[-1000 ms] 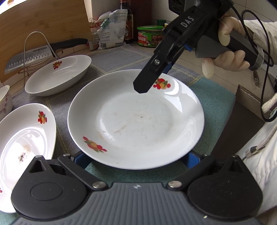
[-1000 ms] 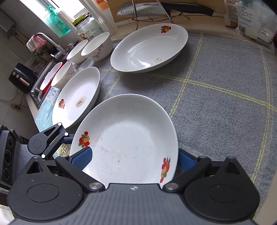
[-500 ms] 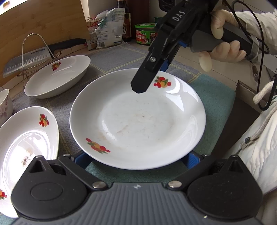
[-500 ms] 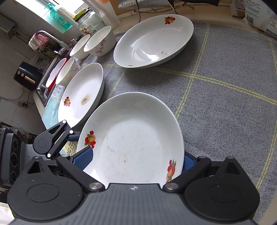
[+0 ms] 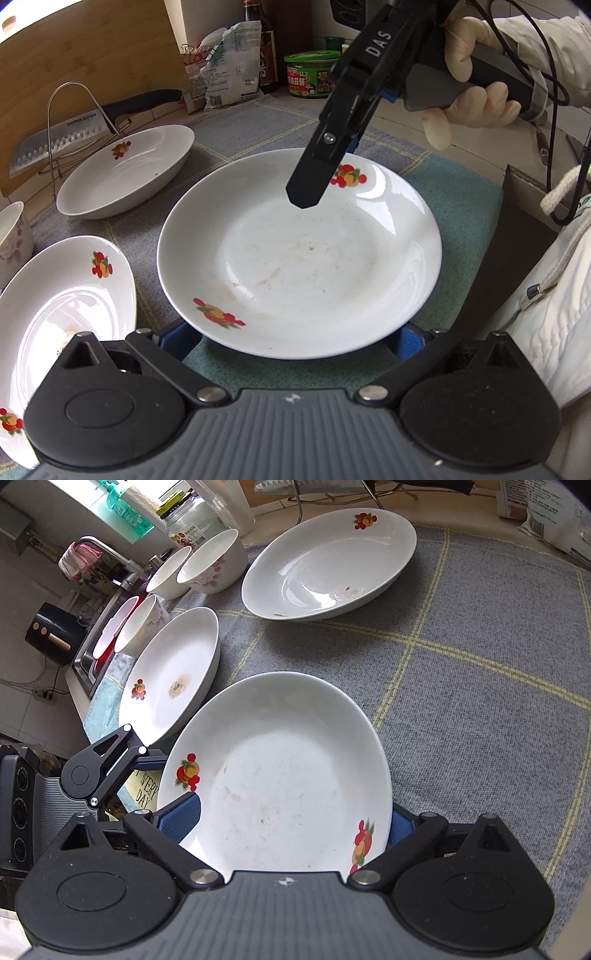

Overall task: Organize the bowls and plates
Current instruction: 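Carry the held plate with the right gripper toward the other plate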

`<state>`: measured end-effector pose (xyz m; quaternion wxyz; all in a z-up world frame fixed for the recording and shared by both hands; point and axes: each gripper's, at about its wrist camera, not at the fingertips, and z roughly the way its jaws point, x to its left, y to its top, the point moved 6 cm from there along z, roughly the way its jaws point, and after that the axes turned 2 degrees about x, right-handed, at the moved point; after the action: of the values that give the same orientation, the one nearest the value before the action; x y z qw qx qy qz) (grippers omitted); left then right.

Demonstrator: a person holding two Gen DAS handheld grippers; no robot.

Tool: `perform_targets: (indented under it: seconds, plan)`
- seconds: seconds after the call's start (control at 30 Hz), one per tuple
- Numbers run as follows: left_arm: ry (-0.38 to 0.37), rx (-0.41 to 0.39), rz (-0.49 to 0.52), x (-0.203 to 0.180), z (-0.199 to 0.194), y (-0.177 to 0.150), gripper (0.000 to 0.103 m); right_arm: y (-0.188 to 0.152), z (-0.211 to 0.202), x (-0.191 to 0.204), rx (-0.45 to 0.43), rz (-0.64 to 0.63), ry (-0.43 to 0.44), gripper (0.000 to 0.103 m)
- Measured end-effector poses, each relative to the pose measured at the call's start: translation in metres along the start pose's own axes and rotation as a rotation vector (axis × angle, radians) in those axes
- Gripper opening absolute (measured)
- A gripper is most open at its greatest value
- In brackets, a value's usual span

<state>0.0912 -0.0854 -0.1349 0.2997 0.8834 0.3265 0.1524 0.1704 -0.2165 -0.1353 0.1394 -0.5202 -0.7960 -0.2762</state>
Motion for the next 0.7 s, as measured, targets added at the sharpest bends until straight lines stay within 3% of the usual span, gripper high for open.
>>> perform_targets:
  seconds: [0.7]
  plan:
    - [-0.014,-0.035,0.026,-0.005,-0.003,0.016,0.097,-0.004,-0.02,-0.004,-0.048,-0.017,-0.055,0.103]
